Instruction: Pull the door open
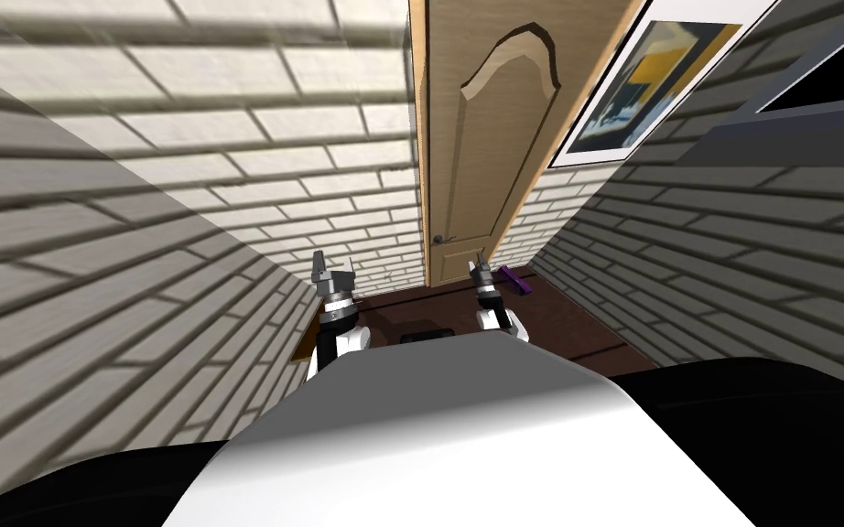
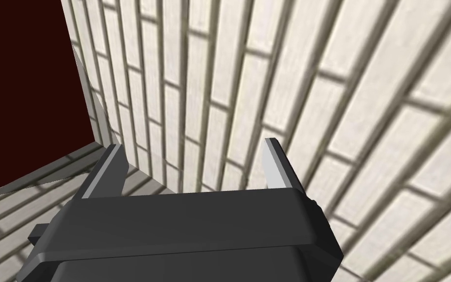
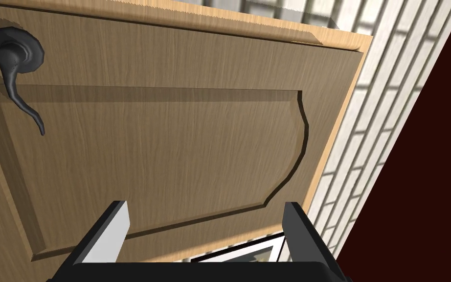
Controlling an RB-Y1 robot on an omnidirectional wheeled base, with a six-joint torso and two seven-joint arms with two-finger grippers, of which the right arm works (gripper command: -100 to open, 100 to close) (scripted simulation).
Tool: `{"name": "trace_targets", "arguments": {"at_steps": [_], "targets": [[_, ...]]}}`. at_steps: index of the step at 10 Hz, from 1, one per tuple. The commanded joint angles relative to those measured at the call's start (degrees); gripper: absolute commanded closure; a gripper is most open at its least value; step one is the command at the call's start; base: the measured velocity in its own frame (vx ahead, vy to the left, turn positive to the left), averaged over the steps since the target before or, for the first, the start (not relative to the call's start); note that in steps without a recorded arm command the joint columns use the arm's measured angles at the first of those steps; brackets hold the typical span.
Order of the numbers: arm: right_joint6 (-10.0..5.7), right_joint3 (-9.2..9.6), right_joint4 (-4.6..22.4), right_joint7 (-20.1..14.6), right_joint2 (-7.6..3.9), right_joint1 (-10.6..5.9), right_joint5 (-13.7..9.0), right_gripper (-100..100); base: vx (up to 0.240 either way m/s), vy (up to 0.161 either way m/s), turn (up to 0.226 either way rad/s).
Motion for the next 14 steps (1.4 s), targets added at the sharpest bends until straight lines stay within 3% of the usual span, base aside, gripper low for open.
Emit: {"name": "trace_targets", "arguments": {"at_steps": [1, 14], "targets": [[-0.60, -0.27, 2.30, -0.82, -0.61, -0.55, 0.46, -100, 0.108, 0.016, 0.022], [-6.11, -2.35, 22.25, -6.75, -5.18, -5.80, 4.22, -100, 0.101, 0.024, 0.018]]}}
